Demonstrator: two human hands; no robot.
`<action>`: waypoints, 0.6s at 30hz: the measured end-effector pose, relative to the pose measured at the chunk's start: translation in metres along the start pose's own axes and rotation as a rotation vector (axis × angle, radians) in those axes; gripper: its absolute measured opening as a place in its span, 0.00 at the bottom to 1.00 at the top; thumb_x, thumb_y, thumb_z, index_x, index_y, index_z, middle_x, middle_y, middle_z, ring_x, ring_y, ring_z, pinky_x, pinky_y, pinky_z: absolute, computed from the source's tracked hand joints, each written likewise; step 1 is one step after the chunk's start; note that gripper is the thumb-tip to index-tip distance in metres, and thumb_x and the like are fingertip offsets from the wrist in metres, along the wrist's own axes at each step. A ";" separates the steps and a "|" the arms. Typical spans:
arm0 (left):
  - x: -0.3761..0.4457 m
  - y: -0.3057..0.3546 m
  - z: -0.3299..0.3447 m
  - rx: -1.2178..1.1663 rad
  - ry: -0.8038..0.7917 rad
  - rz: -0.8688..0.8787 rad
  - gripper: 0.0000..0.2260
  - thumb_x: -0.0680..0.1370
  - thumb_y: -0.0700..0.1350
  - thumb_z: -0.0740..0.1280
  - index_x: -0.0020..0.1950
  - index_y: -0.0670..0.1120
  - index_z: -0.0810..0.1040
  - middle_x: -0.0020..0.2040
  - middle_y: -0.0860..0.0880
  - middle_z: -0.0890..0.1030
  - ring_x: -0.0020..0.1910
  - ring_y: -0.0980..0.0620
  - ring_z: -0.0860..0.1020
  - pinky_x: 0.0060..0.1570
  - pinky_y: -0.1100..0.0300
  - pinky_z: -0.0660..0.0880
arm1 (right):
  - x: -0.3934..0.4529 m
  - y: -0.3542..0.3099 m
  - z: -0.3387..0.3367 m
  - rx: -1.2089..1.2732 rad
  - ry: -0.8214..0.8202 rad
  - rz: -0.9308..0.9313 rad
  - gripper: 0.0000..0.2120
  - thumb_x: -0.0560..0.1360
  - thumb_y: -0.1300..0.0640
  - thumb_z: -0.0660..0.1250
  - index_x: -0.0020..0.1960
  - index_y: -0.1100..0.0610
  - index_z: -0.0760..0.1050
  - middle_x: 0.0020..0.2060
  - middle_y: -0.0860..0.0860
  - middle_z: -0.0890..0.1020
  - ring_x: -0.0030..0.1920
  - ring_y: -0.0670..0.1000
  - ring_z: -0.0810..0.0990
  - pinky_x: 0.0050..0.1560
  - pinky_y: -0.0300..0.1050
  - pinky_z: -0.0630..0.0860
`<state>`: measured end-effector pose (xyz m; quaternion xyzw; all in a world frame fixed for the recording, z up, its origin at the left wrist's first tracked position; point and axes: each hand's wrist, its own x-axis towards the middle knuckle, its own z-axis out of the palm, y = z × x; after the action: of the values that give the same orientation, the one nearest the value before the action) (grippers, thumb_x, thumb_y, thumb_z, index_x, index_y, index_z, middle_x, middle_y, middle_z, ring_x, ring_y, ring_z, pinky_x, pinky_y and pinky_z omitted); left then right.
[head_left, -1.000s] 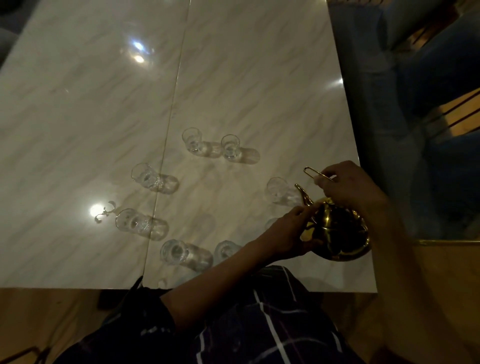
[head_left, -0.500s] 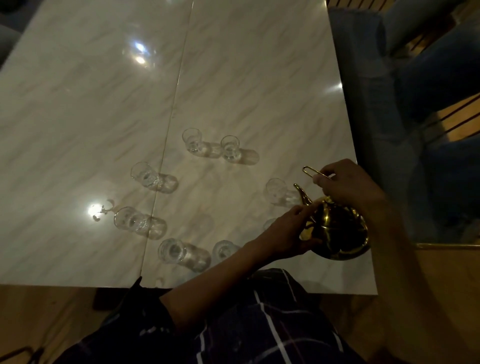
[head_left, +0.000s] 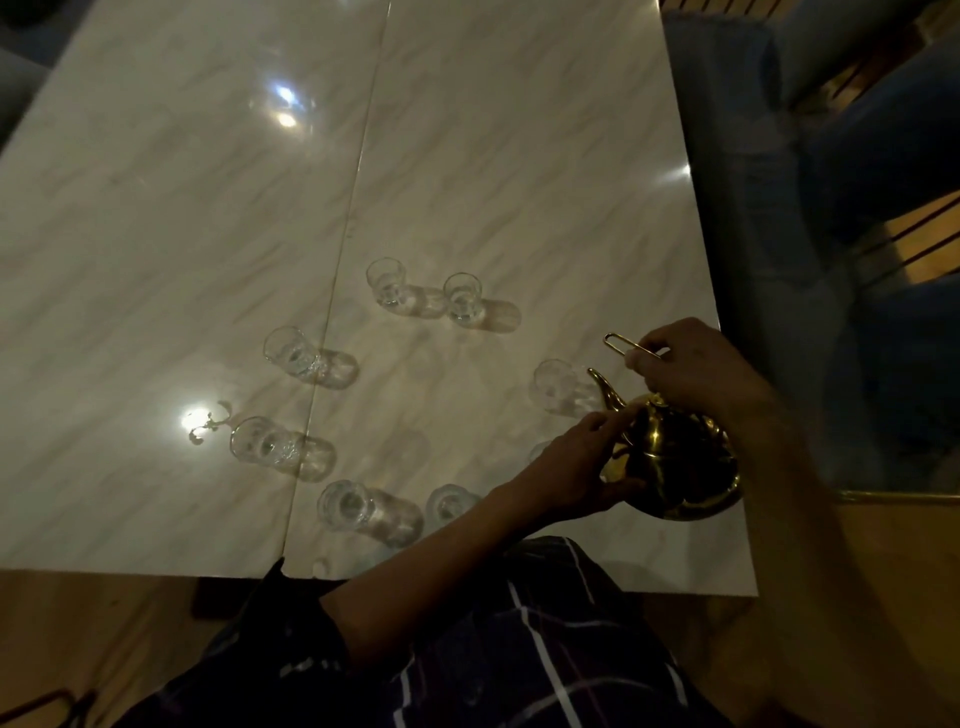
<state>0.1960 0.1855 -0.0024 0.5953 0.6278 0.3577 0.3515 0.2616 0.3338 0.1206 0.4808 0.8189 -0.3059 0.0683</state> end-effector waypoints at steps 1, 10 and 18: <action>0.000 0.000 0.000 -0.001 0.002 0.002 0.38 0.77 0.50 0.72 0.82 0.48 0.55 0.71 0.40 0.70 0.64 0.43 0.76 0.60 0.48 0.78 | 0.000 0.000 0.000 0.003 -0.004 0.002 0.18 0.77 0.48 0.67 0.61 0.58 0.80 0.53 0.59 0.84 0.53 0.56 0.82 0.54 0.51 0.79; 0.000 0.000 0.000 -0.019 0.015 0.017 0.38 0.77 0.50 0.73 0.81 0.48 0.56 0.70 0.39 0.71 0.63 0.43 0.77 0.59 0.46 0.79 | -0.005 -0.004 -0.003 0.011 0.000 0.013 0.17 0.78 0.49 0.66 0.61 0.59 0.80 0.51 0.58 0.84 0.52 0.57 0.82 0.55 0.52 0.79; -0.004 0.001 0.001 -0.033 0.024 0.038 0.37 0.77 0.49 0.73 0.81 0.46 0.57 0.69 0.38 0.71 0.61 0.42 0.78 0.57 0.45 0.79 | -0.009 -0.007 -0.004 -0.014 -0.004 0.018 0.17 0.78 0.49 0.66 0.61 0.58 0.80 0.52 0.59 0.84 0.53 0.57 0.82 0.56 0.53 0.79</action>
<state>0.1971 0.1818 -0.0018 0.5970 0.6145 0.3816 0.3470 0.2609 0.3266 0.1303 0.4870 0.8166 -0.3002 0.0759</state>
